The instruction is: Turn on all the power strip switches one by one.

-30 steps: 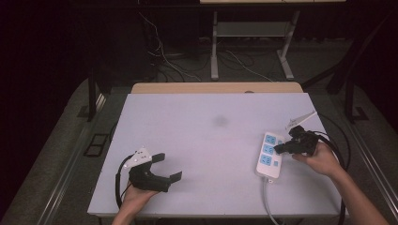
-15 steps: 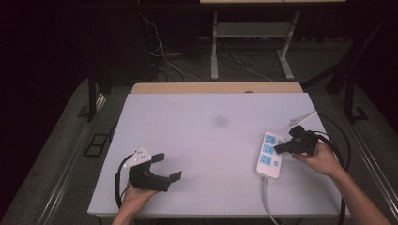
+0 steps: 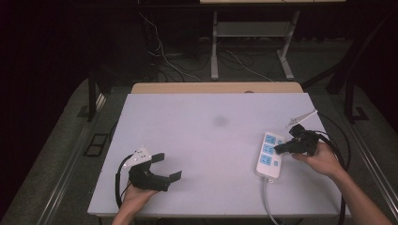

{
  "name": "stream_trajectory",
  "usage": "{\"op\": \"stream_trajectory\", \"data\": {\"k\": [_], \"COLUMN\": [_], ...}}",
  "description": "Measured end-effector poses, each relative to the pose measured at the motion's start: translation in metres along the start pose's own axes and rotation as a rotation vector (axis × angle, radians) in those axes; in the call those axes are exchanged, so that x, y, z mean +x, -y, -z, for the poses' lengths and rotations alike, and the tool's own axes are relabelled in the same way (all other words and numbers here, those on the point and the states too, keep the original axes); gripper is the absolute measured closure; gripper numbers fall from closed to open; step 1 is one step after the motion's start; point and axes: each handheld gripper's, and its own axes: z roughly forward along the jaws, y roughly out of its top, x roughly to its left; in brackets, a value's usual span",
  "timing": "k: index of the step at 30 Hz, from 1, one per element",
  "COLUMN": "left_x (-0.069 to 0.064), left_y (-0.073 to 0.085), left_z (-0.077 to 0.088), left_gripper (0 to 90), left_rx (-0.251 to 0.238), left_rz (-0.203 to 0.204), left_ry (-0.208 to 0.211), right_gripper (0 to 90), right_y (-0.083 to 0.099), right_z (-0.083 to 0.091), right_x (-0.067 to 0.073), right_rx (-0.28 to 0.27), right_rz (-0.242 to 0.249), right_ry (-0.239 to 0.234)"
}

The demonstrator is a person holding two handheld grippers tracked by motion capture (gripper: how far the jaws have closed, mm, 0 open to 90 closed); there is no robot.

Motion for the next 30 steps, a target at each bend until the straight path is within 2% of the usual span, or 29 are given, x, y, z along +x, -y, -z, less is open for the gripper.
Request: {"op": "stream_trajectory", "data": {"k": [8,19,30], "left_x": [0.000,0.003,0.001], "left_y": [0.000,0.000,0.000], "left_z": [0.000,0.002,0.003], "left_gripper": [0.0,0.0,0.0], "left_rx": [-0.002,-0.006,-0.015], "left_rz": [0.000,0.008,0.006], "left_ry": [0.001,-0.009,-0.010], "right_gripper": [90.0,90.0,90.0], "right_y": [-0.003,-0.012,-0.022], "right_z": [0.017,0.036,0.047], "right_x": [-0.001,-0.006,-0.012], "right_rx": [-0.039,-0.063,-0.090], "right_rz": [-0.009,-0.006,-0.004], "right_ry": [-0.005,0.014,0.030]}}
